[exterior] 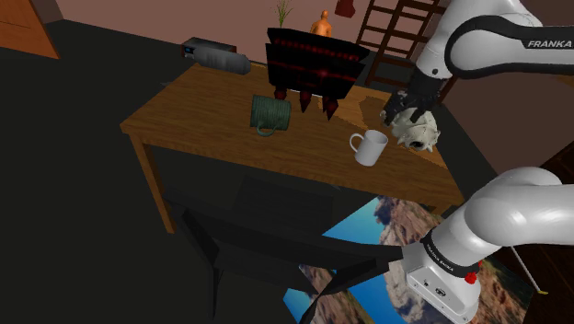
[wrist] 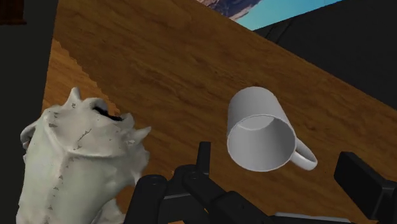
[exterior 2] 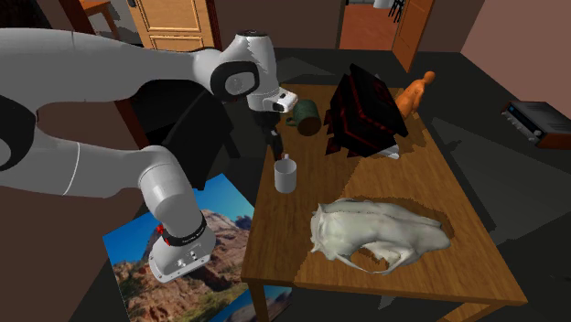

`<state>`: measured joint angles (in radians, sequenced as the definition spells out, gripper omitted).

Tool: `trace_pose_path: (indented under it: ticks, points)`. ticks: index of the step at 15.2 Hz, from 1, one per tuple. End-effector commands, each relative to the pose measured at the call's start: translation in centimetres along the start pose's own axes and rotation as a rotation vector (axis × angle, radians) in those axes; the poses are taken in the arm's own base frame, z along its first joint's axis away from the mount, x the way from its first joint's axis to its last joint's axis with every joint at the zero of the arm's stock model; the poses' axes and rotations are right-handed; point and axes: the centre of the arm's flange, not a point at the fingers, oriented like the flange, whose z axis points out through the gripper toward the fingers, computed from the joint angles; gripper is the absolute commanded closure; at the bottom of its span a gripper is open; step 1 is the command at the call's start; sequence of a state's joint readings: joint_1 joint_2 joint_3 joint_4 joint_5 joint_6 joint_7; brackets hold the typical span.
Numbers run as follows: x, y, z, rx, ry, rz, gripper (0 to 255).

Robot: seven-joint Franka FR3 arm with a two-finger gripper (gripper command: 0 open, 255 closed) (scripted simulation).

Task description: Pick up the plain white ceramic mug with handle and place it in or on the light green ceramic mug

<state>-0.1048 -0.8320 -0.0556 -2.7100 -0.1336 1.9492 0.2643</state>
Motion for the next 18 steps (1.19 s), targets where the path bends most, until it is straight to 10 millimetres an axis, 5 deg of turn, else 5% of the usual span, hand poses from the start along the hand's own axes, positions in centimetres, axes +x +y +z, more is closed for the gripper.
trace_pose_path:
  ticks: [1, 6, 14, 18]
  points:
    - [0.4, 0.9, 2.3, 0.02, 0.024, 0.051, 0]
    - [1.5, 3.1, 8.5, 0.067, 0.075, 0.173, 0]
    - [1.8, 2.8, 12.6, 0.068, 0.076, 0.175, 0]
    - [1.8, 2.8, 12.6, 0.068, 0.076, 0.175, 0]
